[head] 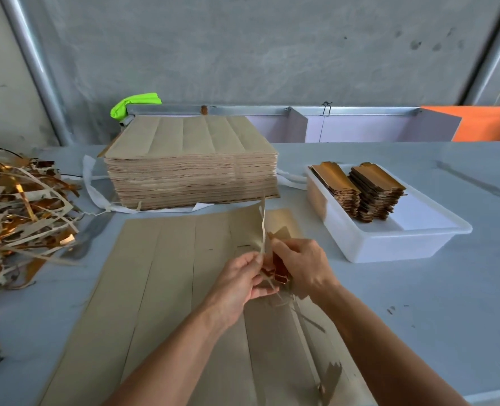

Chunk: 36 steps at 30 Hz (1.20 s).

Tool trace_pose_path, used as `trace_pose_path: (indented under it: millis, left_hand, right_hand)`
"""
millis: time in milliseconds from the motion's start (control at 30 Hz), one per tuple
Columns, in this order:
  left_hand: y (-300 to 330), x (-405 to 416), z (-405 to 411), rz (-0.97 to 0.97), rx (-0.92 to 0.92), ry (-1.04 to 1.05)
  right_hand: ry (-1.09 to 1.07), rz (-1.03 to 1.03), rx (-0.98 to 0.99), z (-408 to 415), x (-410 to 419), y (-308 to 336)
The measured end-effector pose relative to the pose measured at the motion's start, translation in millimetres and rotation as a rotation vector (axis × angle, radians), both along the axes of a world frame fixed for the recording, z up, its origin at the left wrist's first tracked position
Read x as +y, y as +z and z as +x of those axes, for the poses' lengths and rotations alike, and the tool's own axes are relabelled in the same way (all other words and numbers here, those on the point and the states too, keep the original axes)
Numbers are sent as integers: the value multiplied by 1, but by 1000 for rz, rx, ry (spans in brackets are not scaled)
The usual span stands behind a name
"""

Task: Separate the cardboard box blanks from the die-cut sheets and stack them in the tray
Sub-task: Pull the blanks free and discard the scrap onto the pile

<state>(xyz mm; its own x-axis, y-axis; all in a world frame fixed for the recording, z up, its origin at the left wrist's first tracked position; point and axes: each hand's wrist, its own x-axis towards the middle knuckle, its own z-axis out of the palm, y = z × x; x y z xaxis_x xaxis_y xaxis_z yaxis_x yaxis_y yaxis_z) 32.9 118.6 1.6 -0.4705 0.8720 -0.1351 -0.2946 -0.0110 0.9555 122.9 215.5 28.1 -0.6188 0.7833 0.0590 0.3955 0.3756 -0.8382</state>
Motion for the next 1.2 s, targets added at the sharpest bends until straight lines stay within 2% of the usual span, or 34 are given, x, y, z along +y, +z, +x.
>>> trace_pose_path:
  millis: [67, 167, 333, 400, 467, 533, 667, 700, 833, 967, 1033, 1100, 1200]
  left_hand:
    - [-2, -1, -2, 1, 26, -31]
    - [-4, -3, -5, -29, 42, -37]
    - [4, 3, -14, -171, 18, 321]
    - [10, 9, -13, -243, 181, 321]
    - [20, 17, -12, -367, 445, 266]
    - [26, 29, -19, -466, 641, 339]
    - [31, 49, -48, -530, 782, 438]
    - [28, 51, -55, -495, 748, 460]
    - [12, 48, -73, -360, 319, 609]
    - [1, 35, -78, -307, 178, 730]
    - [3, 28, -79, -314, 244, 731]
    - [11, 23, -75, -269, 299, 627]
    - [28, 18, -60, -115, 281, 394]
  right_hand:
    - [40, -72, 39, 1, 2, 1]
    - [-8, -6, -88, -2, 9, 2]
    - [-219, -85, -55, 3, 19, -2]
    - [-196, 0, -69, 1, 9, -4]
    - [-154, 128, -68, -5, -3, -4]
    - [-86, 238, -71, -12, -13, -3]
    - [23, 422, -75, -18, -27, -6]
    - [31, 423, -53, -18, -29, -7]
    - [-149, 181, 84, -7, -19, -15]
    - [-443, -103, 216, 15, 5, -23]
    - [-515, -190, 303, 26, 11, -14]
    - [-494, -112, 325, 28, 17, -3]
    - [-351, 273, 241, 14, 20, 21]
